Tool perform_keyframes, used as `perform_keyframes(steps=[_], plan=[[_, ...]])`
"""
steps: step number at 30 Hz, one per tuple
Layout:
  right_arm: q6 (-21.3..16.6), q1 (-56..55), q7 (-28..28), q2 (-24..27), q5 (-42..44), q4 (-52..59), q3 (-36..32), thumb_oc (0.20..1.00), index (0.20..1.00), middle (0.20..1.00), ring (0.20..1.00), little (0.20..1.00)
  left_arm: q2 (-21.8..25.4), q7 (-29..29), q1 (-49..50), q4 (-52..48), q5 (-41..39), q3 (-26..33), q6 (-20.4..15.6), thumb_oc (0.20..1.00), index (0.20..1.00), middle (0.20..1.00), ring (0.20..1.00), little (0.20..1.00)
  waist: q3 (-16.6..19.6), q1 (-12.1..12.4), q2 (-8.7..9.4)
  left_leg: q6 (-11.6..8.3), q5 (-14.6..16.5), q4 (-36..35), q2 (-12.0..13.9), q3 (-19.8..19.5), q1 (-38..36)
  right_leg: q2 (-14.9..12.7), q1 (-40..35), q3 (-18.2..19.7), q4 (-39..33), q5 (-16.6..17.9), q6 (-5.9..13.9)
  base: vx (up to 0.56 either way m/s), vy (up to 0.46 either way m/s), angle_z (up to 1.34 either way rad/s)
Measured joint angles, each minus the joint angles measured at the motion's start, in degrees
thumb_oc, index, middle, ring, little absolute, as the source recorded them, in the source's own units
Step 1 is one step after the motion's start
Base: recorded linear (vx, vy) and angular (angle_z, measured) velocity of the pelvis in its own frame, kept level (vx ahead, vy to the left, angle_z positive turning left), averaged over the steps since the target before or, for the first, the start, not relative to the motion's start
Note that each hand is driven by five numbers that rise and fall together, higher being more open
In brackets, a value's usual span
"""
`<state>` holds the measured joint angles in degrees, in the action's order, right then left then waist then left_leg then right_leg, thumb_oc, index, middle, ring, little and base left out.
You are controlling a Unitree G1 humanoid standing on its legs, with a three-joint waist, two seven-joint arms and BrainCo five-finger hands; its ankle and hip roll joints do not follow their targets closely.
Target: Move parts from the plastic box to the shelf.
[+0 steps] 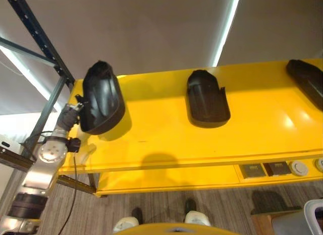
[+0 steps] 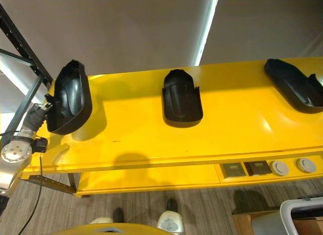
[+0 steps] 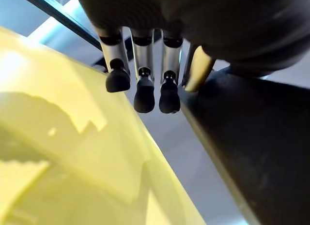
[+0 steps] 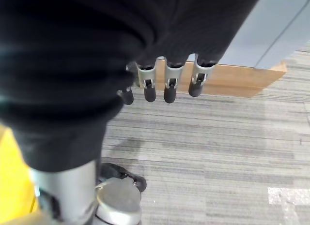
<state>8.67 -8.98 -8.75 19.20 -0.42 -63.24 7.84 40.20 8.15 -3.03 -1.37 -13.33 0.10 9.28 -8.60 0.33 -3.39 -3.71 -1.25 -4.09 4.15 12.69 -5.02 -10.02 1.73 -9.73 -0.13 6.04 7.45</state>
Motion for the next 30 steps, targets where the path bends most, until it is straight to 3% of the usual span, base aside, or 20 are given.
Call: perform_keyframes(steps=[7, 11, 17, 24, 30], plan=[[0.2, -0.7, -0.1, 0.3, -1.9, 1.9, 0.1, 1.0, 1.0, 1.0, 1.0, 1.0, 0.2, -1.0, 0.4, 3.9, 0.2, -0.2, 1.0, 0.2, 0.2, 0.2, 0.2, 0.2, 1.3, 0.0, -0.09, 0.39, -1.0, -0.8, -0.8, 0.1, -1.3, 0.2, -2.8, -0.3, -4.5, 3.1, 0.23, 0.01, 0.021, 0.03], [0.3, 0.4, 0.0, 2.0, -2.2, 2.6, 0.7, 1.0, 1.0, 1.0, 1.0, 1.0, 0.0, -1.1, -0.3, 8.3, 1.7, -0.9, 1.4, 0.2, 0.2, 0.2, 0.2, 0.2, 1.4, -0.4, -0.06, 0.26, -1.1, -0.5, -0.6, 0.2, -1.9, 0.4, -3.5, -0.4, -4.5, 3.1, 0.25, 0.01, -0.003, 0.0], [0.6, 0.8, 0.5, 2.4, -2.2, 3.9, 3.1, 1.0, 1.0, 1.0, 1.0, 1.0, 0.0, -0.7, -3.8, 20.5, 10.2, -8.6, 0.5, 0.2, 0.2, 0.2, 0.2, 0.2, 2.5, -1.3, 1.12, 0.32, -0.6, -0.8, -0.5, 1.5, -2.0, 0.4, -3.1, 0.1, -4.5, 2.8, 0.44, 0.02, -0.007, -0.07], [1.3, 0.3, 1.2, 2.9, -2.2, 3.6, 5.0, 1.0, 1.0, 1.0, 1.0, 1.0, 0.1, 1.8, -6.9, 27.4, 18.1, -15.3, -4.0, 0.2, 0.2, 0.2, 0.2, 0.2, 3.9, -3.0, 2.06, 0.01, -0.4, -0.8, -0.3, 3.0, -1.6, 0.4, -2.0, 1.4, -4.6, 3.0, -0.04, 0.01, 0.016, -0.12], [1.4, 0.1, 2.5, 5.5, -2.3, 3.6, 5.0, 1.0, 1.0, 1.0, 1.0, 1.0, 2.1, 2.8, -10.6, 29.7, 25.8, -19.7, -7.7, 0.2, 0.2, 0.2, 0.2, 0.2, 4.0, -4.6, 1.82, 0.02, -0.4, -0.8, -0.3, 3.8, -1.7, 0.5, -1.6, 1.9, -4.7, 3.3, -0.1, 0.02, 0.037, -0.07]])
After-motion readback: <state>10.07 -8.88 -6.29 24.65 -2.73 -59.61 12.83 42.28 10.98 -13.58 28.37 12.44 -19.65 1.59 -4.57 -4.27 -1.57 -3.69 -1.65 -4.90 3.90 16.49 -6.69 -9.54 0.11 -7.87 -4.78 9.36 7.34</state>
